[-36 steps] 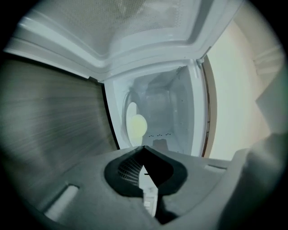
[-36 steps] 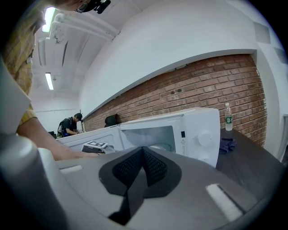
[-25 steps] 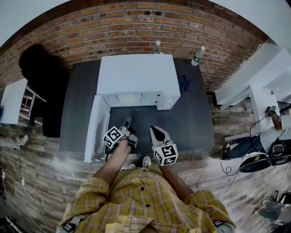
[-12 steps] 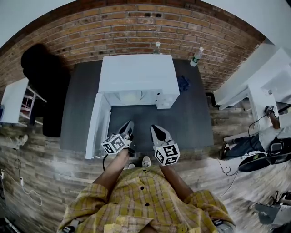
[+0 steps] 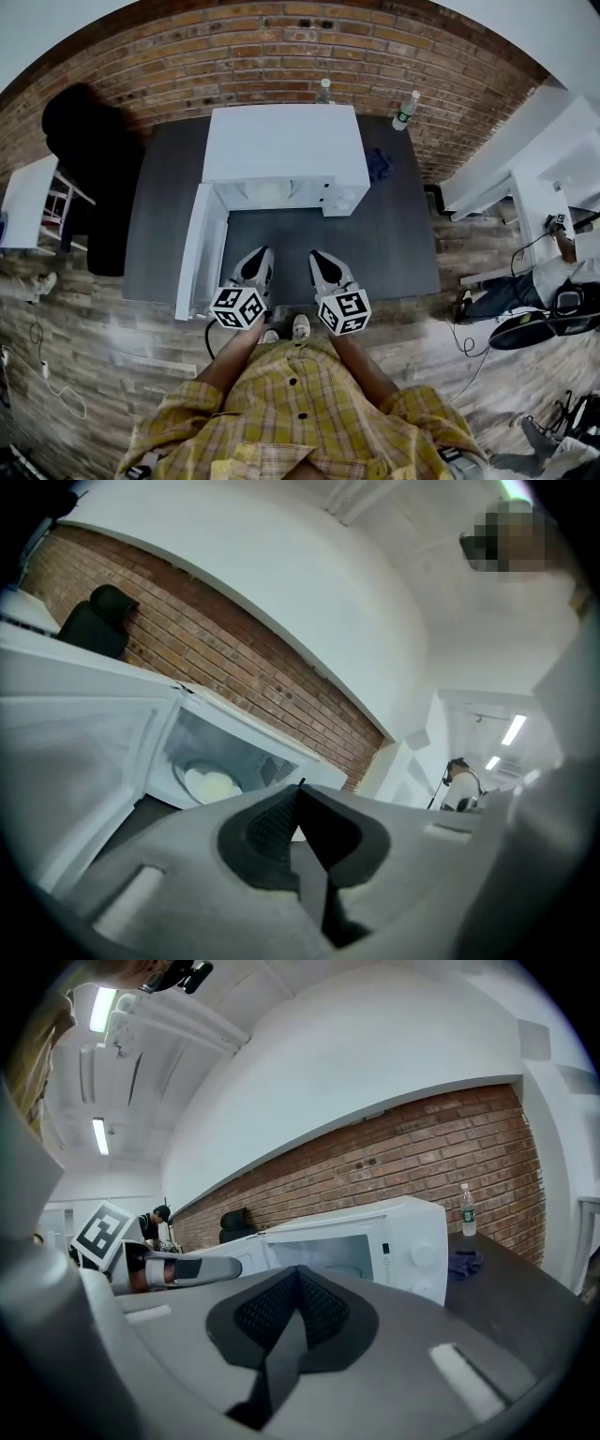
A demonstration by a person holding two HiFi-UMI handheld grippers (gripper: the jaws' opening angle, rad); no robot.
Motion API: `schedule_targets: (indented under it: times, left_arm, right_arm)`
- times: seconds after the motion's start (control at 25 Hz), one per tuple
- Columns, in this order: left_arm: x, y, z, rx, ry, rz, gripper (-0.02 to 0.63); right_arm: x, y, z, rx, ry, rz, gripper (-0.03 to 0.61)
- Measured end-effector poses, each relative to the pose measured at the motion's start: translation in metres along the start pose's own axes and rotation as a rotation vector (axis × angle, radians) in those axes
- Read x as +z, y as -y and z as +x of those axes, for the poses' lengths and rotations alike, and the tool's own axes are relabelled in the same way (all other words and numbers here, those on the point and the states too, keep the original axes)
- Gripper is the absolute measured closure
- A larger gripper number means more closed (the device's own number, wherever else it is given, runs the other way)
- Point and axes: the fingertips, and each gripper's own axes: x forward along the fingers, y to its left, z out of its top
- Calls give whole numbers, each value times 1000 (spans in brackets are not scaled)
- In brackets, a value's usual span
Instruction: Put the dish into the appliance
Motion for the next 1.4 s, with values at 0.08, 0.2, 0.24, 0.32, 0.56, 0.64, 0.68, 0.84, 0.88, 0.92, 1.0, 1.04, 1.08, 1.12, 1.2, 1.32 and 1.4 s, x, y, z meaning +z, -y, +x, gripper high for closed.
schedule_targets:
  times: [0.08, 0.2, 0.24, 0.32, 0.56, 0.64, 0.68, 0.84, 0.88, 0.92, 1.0, 1.04, 1.08, 1.12, 1.2, 1.32, 1.4]
  left_arm:
    - [2, 2, -2, 3, 1, 40, 615]
    - [2, 7, -6, 8, -2, 120, 615]
    - [1, 9, -8, 12, -5, 142, 615]
    - [-1, 13, -11, 19, -13, 191, 615]
    - [-3, 20, -13, 22, -25, 253, 615]
    - [-3, 21, -14, 23, -27, 265, 615]
    - [-4, 21, -15, 23, -29, 271, 615]
    - [-5, 22, -16, 24, -35, 307, 615]
    - [-4, 23, -17, 24, -33, 315, 615]
    - [-4, 24, -17, 25, -32, 320, 615]
    - [-3, 24, -17, 26, -30, 325, 615]
    - [-3, 24, -18, 27, -30, 329, 615]
    - [-3, 24, -19, 28, -30, 331, 615]
    - [-3, 24, -19, 30, -31, 332, 615]
    - [-3, 23, -19, 32, -29, 326, 615]
    - [0, 20, -19, 38, -23, 320, 615]
    - [1, 17, -19, 42, -19, 322, 615]
  right_arm:
    - [0, -2, 1, 7, 1, -4, 575]
    - [-1, -7, 1, 13, 1, -13, 575]
    - [-2, -8, 1, 13, 0, -15, 575]
    - [-2, -9, 0, 12, -1, -17, 575]
    - [-2, -11, -1, 14, -1, -22, 575]
    - [-2, -11, -1, 16, 2, -22, 575]
    - [-1, -11, -1, 16, 4, -22, 575]
    - [-1, -13, -1, 19, 8, -25, 575]
    - [-1, -13, -1, 19, 7, -27, 575]
    - [-1, -13, -1, 17, 6, -28, 575]
    - [-1, -12, -2, 12, 4, -27, 575]
    - [-2, -12, -2, 11, 4, -26, 575]
    - [-2, -12, -3, 11, 3, -25, 575]
    - [-3, -12, -3, 11, 3, -25, 575]
    - [-2, -13, -2, 13, 2, -26, 575]
    - [-2, -13, 0, 17, 2, -29, 575]
    - [-2, -14, 1, 18, 4, -30, 575]
